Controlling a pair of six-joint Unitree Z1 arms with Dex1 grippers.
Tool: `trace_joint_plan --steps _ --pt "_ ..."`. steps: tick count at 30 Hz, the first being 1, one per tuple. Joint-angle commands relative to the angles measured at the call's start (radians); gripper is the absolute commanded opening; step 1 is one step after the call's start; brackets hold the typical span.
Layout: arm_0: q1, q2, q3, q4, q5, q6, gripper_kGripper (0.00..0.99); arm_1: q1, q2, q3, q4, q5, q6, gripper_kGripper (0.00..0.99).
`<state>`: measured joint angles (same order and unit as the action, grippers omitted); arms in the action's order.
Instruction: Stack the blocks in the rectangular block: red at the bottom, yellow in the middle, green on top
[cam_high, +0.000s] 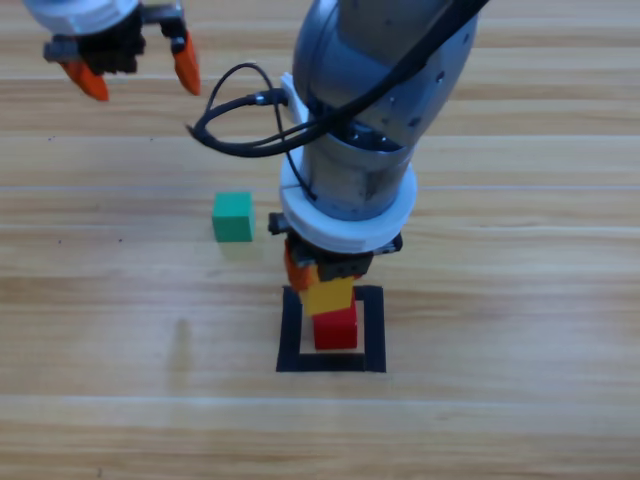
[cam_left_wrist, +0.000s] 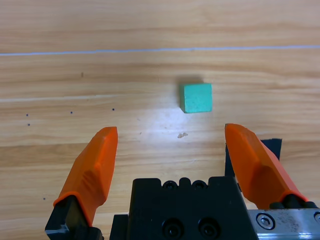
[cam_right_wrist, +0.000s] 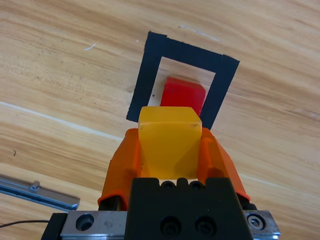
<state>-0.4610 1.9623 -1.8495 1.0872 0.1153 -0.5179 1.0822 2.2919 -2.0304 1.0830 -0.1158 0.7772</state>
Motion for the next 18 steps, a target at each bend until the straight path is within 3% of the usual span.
trace_joint_plan --steps 1,18 --pt "0.027 0.064 0.023 -0.001 -0.04 0.058 0.919 0.03 0.089 -0.016 0.014 -0.015 0.039 0.213" --pt "-0.033 0.25 -0.094 0.062 0.01 0.107 0.917 0.028 0.106 -0.024 0.018 -0.071 0.116 0.213"
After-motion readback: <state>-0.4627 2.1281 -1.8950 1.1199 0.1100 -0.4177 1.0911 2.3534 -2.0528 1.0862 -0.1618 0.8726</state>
